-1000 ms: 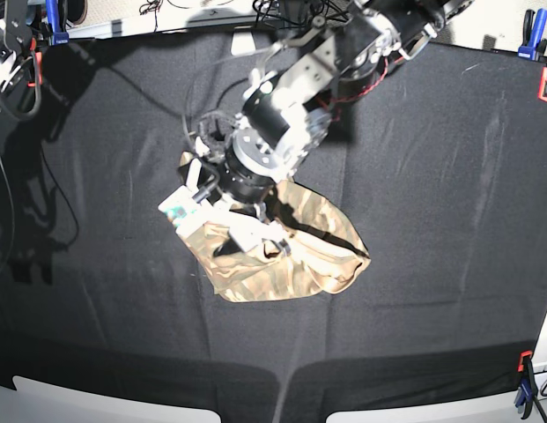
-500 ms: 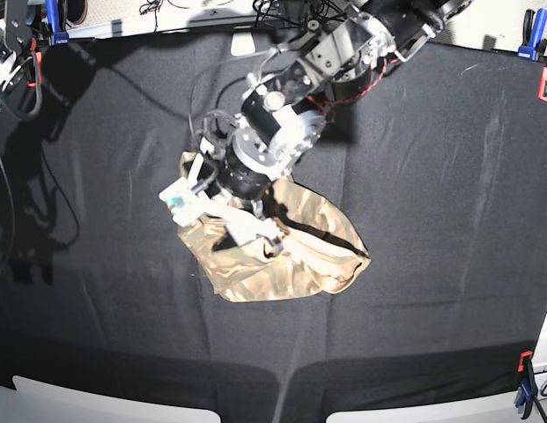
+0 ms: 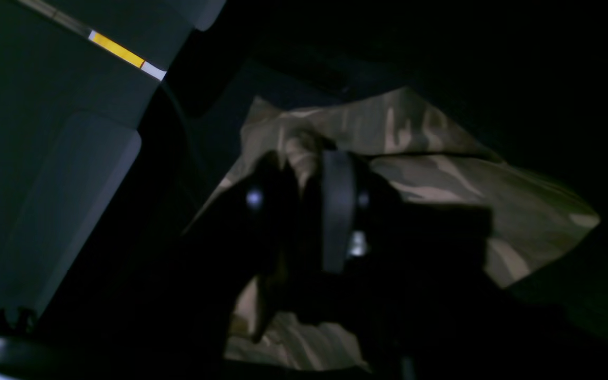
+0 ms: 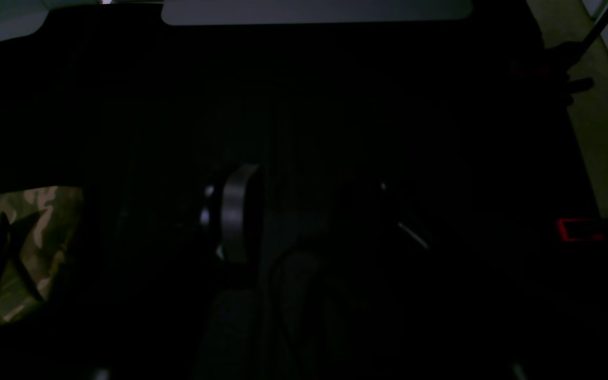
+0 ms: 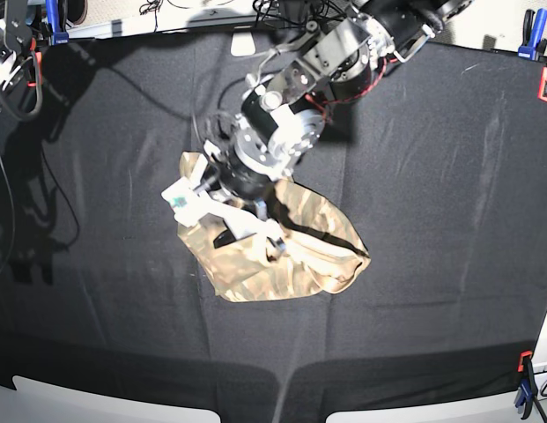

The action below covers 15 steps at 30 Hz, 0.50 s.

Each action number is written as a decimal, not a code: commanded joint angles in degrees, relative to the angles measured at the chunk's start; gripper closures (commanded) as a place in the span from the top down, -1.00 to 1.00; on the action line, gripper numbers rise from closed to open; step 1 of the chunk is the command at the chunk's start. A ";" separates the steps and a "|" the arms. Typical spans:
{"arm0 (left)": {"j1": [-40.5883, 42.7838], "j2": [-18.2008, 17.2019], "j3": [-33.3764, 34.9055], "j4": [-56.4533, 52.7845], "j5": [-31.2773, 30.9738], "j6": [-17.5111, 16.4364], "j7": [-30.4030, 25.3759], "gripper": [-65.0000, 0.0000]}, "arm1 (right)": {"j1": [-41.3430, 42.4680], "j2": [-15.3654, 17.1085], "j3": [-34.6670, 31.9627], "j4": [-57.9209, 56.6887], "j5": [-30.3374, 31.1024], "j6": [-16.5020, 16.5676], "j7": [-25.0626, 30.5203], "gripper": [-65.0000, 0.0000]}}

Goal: Layout the t-shirt on the table in an organized manner, then fold the t-shirt properly

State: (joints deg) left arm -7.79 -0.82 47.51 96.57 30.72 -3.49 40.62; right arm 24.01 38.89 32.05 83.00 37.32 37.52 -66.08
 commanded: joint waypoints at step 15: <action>-0.85 0.79 -0.13 1.92 -2.47 0.50 10.19 -1.00 | 1.55 1.55 0.35 0.87 0.81 -0.09 1.36 -0.17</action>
State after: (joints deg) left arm -7.64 -0.82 47.51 96.97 27.57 -3.46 52.40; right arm 24.01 38.89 32.05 83.00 37.34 37.52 -66.11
